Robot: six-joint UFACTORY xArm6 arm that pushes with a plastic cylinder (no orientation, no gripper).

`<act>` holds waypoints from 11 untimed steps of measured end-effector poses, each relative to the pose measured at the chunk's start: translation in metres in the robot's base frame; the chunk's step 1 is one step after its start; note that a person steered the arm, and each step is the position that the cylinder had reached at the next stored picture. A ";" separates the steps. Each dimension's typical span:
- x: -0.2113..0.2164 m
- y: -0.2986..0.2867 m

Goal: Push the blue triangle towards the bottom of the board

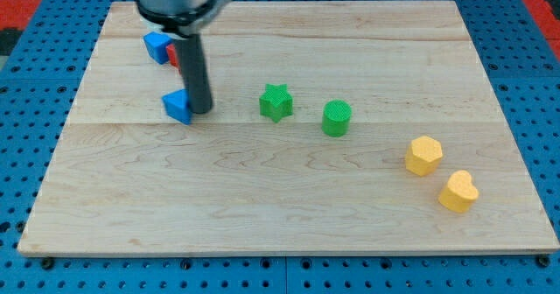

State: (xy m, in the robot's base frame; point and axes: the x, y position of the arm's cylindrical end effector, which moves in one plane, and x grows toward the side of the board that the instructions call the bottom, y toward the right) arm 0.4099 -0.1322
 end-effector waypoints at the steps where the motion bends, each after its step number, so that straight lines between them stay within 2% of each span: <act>1: -0.024 -0.028; 2: -0.047 -0.054; 3: -0.074 -0.054; 5: -0.030 -0.054; 6: -0.016 -0.085; 7: -0.003 -0.088; 8: 0.016 -0.069; 9: 0.034 0.000; 10: 0.078 0.014; 11: 0.096 -0.016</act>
